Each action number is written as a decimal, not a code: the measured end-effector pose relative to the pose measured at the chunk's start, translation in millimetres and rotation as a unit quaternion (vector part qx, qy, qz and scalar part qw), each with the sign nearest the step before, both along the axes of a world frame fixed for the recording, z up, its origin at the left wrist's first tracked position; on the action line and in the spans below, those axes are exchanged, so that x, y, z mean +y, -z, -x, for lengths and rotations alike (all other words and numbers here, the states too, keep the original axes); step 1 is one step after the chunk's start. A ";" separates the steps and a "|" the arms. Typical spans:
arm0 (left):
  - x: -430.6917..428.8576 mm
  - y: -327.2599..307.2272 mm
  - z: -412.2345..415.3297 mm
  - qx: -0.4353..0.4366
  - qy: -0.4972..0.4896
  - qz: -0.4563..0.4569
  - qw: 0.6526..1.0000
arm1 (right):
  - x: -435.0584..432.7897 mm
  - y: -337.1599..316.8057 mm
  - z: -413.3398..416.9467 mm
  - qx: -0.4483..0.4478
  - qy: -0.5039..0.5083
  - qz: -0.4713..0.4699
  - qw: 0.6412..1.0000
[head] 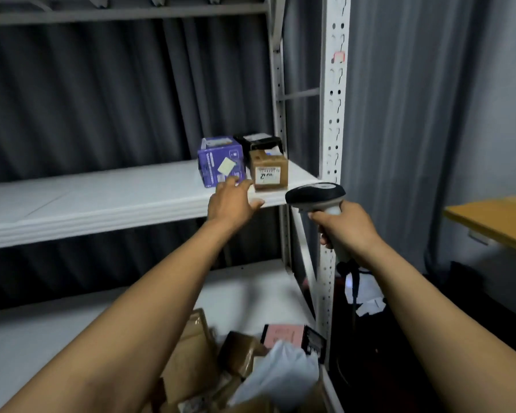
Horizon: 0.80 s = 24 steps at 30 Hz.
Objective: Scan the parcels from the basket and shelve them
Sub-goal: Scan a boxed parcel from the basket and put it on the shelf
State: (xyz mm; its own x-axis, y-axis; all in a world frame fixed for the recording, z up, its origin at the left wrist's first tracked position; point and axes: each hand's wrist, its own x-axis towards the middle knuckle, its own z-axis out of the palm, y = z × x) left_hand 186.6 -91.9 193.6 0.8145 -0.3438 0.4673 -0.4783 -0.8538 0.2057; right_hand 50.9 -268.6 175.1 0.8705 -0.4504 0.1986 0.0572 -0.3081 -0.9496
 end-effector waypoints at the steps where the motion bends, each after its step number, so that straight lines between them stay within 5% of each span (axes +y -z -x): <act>1: 8.7 12.4 8.2 0.015 -0.002 -0.002 1.000 | 6.9 6.4 8.2 0.009 -0.002 0.009 1.000; 15: 136.3 207.7 69.9 0.214 -0.119 -0.106 0.964 | 92.9 112.2 47.8 0.117 -0.047 0.031 0.992; 24: 147.6 248.5 19.2 0.239 -0.249 -0.005 0.939 | 116.1 158.6 23.6 0.169 -0.053 0.118 0.977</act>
